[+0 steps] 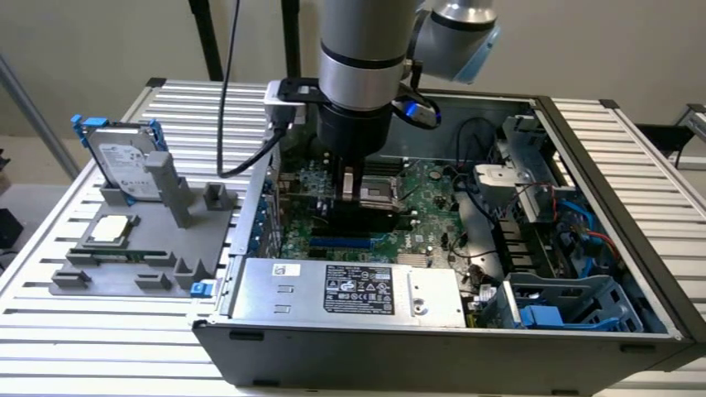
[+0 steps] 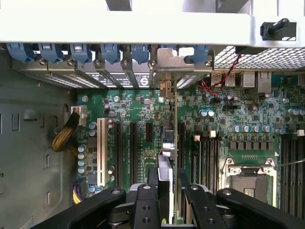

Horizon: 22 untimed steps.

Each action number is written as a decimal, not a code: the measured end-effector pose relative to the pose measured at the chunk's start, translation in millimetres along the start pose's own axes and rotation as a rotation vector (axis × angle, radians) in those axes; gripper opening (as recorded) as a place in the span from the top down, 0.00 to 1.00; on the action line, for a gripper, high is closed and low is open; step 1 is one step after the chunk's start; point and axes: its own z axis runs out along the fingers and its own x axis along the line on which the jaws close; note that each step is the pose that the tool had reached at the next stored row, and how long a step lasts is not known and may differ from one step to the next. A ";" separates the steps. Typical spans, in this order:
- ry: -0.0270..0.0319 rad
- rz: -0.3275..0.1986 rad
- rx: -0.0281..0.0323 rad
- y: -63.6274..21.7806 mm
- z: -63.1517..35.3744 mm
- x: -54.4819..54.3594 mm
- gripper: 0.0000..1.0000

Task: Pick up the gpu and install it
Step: 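Insert the gpu into the slot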

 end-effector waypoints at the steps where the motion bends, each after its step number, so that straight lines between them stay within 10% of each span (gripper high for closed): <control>1: 0.0000 -0.002 0.0000 0.0 0.8 0.1 0.73; 22: 0.0008 -0.009 -0.0002 -0.6 14.8 0.6 0.73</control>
